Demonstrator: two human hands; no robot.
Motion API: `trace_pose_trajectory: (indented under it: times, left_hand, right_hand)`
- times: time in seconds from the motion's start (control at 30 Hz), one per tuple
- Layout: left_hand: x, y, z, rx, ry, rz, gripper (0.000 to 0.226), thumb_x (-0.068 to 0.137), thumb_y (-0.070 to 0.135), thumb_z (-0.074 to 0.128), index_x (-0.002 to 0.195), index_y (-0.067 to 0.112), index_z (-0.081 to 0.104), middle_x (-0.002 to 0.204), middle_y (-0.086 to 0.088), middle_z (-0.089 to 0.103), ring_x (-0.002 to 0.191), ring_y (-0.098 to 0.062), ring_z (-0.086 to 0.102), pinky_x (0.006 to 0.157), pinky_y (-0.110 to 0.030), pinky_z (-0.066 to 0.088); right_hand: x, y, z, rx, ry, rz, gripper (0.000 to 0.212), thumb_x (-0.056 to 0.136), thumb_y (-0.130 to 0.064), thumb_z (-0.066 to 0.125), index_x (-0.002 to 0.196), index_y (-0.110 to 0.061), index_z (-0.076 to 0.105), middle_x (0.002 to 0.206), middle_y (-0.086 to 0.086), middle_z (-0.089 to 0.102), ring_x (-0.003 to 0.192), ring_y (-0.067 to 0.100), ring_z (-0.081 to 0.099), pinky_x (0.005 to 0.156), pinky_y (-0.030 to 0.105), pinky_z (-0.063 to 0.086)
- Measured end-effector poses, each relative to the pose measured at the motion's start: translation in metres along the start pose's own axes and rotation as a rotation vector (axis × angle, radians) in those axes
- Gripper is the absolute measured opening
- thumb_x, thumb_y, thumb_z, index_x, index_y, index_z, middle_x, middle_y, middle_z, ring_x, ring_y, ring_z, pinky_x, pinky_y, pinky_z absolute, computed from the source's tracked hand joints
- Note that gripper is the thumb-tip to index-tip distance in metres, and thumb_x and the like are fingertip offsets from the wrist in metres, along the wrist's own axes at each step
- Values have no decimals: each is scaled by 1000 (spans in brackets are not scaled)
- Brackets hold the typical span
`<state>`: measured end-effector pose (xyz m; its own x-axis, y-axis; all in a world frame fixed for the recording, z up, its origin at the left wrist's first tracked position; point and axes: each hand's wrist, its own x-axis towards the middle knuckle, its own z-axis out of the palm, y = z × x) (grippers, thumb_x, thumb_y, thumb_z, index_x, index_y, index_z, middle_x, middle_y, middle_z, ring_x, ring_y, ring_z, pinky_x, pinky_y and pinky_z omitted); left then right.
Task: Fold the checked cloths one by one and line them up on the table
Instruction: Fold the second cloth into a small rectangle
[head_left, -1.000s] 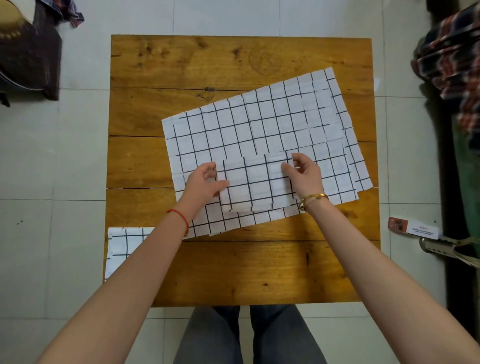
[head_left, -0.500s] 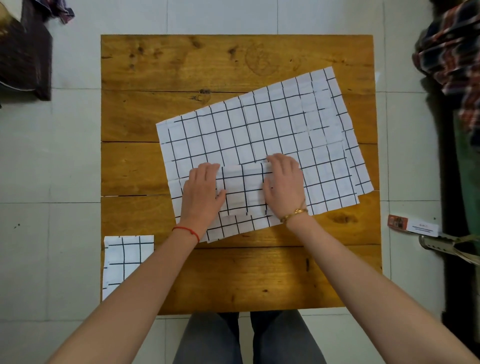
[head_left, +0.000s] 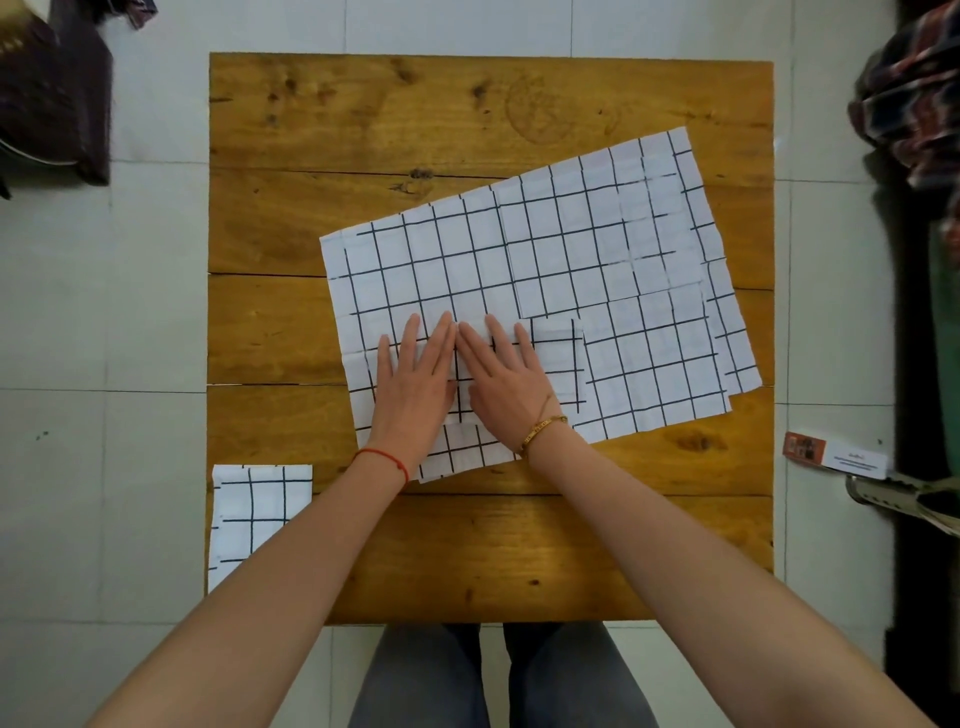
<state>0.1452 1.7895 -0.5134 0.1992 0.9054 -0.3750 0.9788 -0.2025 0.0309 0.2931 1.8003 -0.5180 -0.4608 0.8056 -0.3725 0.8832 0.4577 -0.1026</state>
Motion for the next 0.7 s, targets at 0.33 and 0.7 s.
trace_pose_trajectory:
  times: [0.33, 0.7]
  left_hand:
    - [-2, -16, 2, -5, -48, -45, 69, 100, 47, 29, 155, 18, -1, 163, 4, -3, 148, -31, -1, 116, -57, 13]
    - [-5, 1, -4, -13, 70, 129, 62, 101, 30, 33, 155, 17, 3, 163, 0, 2, 149, -30, 5, 115, -57, 16]
  right_hand:
    - [-4, 24, 5, 23, 42, -8, 62, 94, -35, 40, 150, -15, 21, 157, 0, 20, 145, 27, 14, 115, 53, 17]
    - [-19, 63, 7, -14, 11, -48, 64, 95, -38, 32, 151, -16, 9, 159, -1, 9, 146, 28, 0, 116, 55, 8]
